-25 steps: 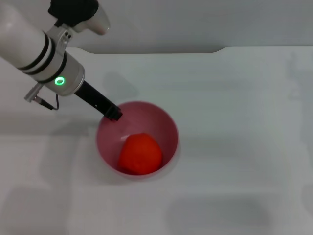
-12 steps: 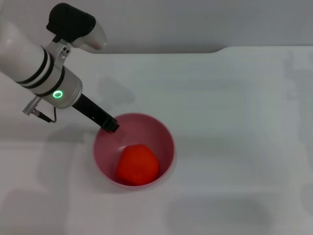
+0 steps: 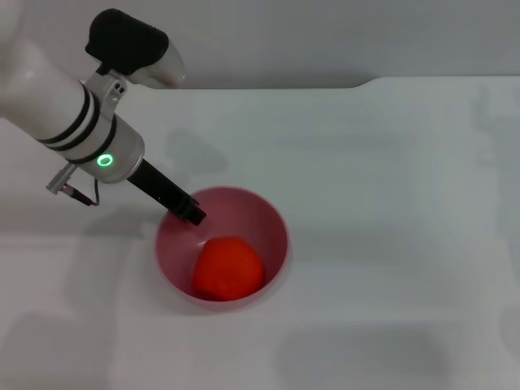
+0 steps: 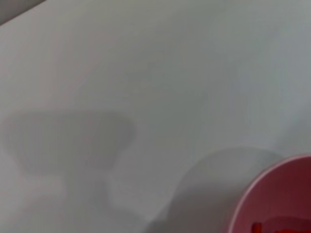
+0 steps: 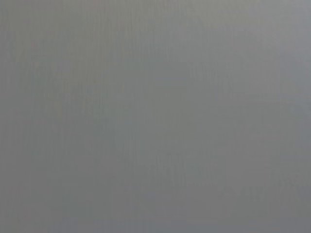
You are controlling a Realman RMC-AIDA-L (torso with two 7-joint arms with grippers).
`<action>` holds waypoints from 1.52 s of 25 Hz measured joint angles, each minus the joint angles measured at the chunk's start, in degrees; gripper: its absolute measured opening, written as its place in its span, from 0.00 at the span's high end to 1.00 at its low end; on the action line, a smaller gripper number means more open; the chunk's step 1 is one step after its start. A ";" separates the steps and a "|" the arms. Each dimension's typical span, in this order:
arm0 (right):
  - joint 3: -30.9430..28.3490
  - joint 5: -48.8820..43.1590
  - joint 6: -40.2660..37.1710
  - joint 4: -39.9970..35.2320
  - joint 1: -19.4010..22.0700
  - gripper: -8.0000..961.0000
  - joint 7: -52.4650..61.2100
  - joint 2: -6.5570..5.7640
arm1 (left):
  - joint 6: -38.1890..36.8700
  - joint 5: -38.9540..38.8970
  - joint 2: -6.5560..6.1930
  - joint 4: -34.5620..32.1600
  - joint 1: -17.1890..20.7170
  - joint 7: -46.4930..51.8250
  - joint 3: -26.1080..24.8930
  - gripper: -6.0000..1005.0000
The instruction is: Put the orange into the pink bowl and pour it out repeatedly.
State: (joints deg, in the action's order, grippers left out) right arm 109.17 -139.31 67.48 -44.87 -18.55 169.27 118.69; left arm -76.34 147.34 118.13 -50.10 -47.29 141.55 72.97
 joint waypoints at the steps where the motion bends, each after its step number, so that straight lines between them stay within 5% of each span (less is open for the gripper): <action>1: 0.00 0.00 0.03 0.02 0.04 0.42 0.00 0.01 | 0.00 0.00 0.00 0.00 0.00 0.00 0.00 0.85; 10: -0.01 0.00 -0.01 0.24 0.29 0.42 0.00 0.10 | 0.10 -2.84 0.02 -2.58 0.00 0.90 0.81 0.54; 16: 0.49 0.01 0.04 0.46 0.43 0.42 0.00 0.18 | -0.05 -16.79 -0.30 -8.82 0.04 -8.13 -1.96 0.33; 20: 1.11 0.10 0.10 0.99 0.45 0.42 0.00 0.22 | 4.63 -27.10 -0.20 -8.76 0.88 -17.74 -6.67 0.31; 26: 1.08 0.51 -0.22 1.62 0.44 0.42 0.00 0.23 | 17.99 -58.91 -0.15 -2.75 6.77 -44.68 -8.94 0.30; 27: 0.92 0.55 -0.23 1.86 0.41 0.42 0.00 0.23 | 17.99 -58.91 -0.15 -2.75 6.77 -44.68 -8.94 0.30; 32: -0.43 1.91 -0.36 3.58 0.10 0.42 0.00 0.15 | 22.98 -88.97 0.15 6.07 11.20 -76.50 -9.00 0.31; 38: -2.80 6.38 -0.42 7.83 -0.81 0.42 -0.01 -0.02 | 29.09 -110.25 0.35 14.23 13.08 -102.02 -9.01 0.31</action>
State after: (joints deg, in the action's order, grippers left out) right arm 106.36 -132.93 67.06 -37.04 -19.37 169.26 118.68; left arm -47.26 37.09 118.48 -35.87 -34.21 39.52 63.96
